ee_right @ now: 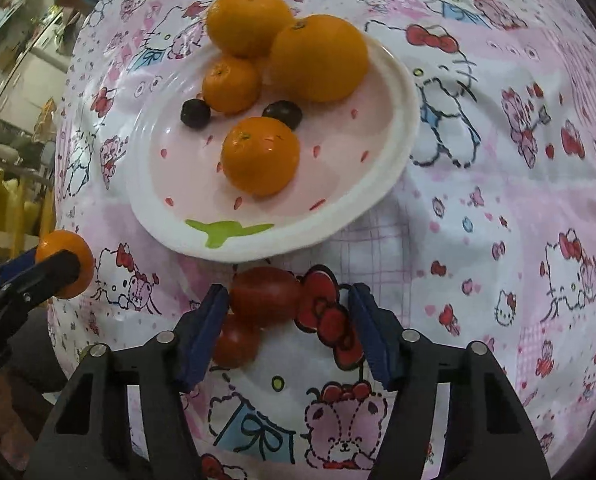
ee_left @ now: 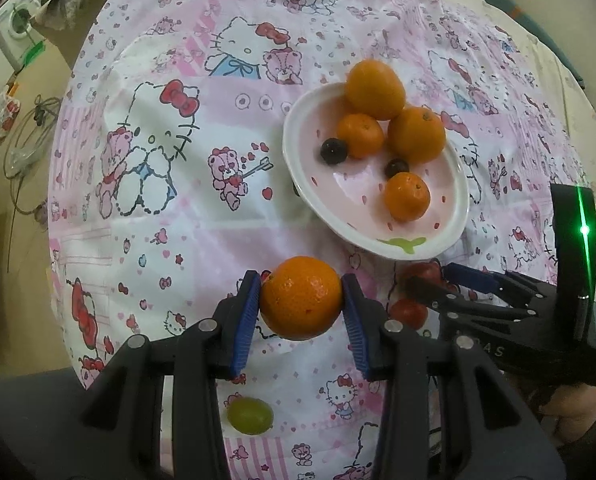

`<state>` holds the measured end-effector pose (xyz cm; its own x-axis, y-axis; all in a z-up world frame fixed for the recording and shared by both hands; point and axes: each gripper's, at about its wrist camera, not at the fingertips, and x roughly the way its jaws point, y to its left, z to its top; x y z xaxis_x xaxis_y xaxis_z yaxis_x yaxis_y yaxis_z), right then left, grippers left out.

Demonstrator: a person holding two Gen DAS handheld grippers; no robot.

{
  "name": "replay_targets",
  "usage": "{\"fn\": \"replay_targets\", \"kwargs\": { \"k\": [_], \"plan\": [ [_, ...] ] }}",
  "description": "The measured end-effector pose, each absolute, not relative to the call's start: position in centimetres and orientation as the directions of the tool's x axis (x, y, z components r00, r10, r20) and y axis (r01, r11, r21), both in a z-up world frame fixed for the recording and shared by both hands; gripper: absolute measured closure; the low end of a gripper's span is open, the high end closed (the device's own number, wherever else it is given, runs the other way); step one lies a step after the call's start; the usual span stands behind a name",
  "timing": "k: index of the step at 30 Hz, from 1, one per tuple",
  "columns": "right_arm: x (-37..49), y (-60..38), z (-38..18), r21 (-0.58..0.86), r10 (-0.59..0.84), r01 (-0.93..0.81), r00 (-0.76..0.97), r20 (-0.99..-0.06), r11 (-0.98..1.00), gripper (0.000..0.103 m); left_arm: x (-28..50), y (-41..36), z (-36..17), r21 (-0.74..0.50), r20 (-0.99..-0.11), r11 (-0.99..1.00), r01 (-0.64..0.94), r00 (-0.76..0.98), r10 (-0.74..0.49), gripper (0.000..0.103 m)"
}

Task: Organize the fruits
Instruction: 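Grasp a tangerine with the left gripper while the right grasps a red cherry tomato, then carry the tangerine with the left gripper and the tomato with the right over the plate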

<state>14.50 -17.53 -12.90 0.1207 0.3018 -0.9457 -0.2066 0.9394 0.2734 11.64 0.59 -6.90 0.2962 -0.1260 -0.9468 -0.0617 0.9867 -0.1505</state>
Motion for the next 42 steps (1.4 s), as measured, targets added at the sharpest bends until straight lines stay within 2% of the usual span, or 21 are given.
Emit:
{"fn": "replay_targets", "kwargs": {
  "k": [1,2,3,7,29,34,42],
  "plan": [
    [14.5,-17.5,-12.9,0.280,0.308,-0.210,0.120,-0.944,0.937,0.047,11.7,0.6,-6.9,-0.152,-0.947,0.986,-0.064,0.296,-0.126,0.067],
    [14.4,-17.4,-12.9,0.298,0.327,-0.216,0.113,-0.938,0.930,0.057,11.7,0.7,-7.0,-0.156,-0.947,0.986,-0.067,0.294,-0.129,0.067],
    [14.3,-17.1,-12.9,0.315,0.344,-0.222,0.105,-0.933,0.923,0.062,11.7,0.8,-7.1,-0.161,-0.948,0.984,-0.071,0.289,-0.134,0.067],
    [14.2,-16.6,-12.6,0.292,0.331,-0.263,0.117,-0.937,0.920,0.062,11.8,0.7,-7.2,-0.166,-0.950,0.983,-0.075,0.281,-0.139,0.067],
    [13.2,-18.3,-10.2,0.400,0.438,-0.232,0.143,-0.887,0.886,0.063,12.0,1.6,-7.6,-0.095,-0.948,0.989,-0.111,0.314,-0.056,0.067],
    [12.5,-19.0,-8.7,0.425,0.469,-0.242,0.166,-0.868,0.872,0.063,11.9,1.5,-7.7,-0.046,-0.948,0.993,-0.108,0.319,-0.009,0.067],
    [12.0,-21.6,-6.7,0.396,0.445,-0.226,0.243,-0.862,0.890,0.063,11.7,2.1,-7.8,-0.040,-0.948,0.990,-0.132,0.319,0.004,0.067]
  ]
}}
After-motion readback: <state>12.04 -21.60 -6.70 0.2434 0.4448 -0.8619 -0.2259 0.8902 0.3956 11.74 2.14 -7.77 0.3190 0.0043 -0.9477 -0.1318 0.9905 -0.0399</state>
